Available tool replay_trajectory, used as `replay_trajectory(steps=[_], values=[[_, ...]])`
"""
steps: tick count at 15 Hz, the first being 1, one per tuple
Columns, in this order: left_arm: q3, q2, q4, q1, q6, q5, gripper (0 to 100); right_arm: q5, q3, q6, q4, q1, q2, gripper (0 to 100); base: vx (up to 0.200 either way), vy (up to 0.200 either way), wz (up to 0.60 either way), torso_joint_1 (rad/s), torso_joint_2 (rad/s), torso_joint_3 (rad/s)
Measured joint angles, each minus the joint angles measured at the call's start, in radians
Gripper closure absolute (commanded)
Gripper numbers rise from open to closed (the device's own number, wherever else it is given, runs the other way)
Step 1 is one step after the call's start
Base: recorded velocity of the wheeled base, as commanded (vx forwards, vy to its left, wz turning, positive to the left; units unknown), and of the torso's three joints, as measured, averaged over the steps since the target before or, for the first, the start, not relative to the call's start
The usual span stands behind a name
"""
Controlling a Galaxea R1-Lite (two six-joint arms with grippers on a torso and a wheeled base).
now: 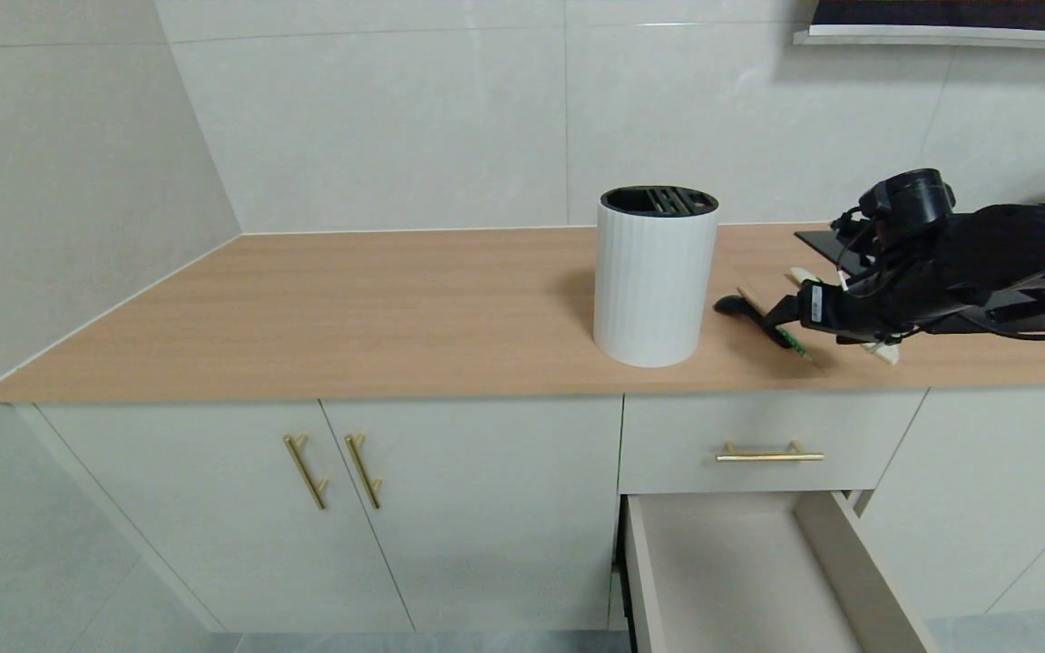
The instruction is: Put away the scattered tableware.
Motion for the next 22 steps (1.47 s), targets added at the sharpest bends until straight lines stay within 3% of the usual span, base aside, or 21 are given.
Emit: replay_trajectory(steps=[9, 10, 22], values=[[0.000, 0.001, 0.000, 0.000, 0.000, 0.000, 0, -0.004, -0.022, 0.030, -0.066, 0.000, 0.089, 0, 0.000, 0.000, 0.00, 0.000, 0.00, 0.000], [0.000, 0.001, 0.000, 0.000, 0.000, 0.000, 0, -0.005, -0.028, 0.035, -0.066, -0.001, 0.095, 100, 0.000, 0.000, 0.00, 0.000, 0.00, 0.000], [0.000, 0.001, 0.000, 0.000, 0.000, 0.000, 0, -0.012, -0.035, 0.041, -0.060, -0.007, 0.094, 100, 0.000, 0.000, 0.00, 0.000, 0.00, 0.000]])
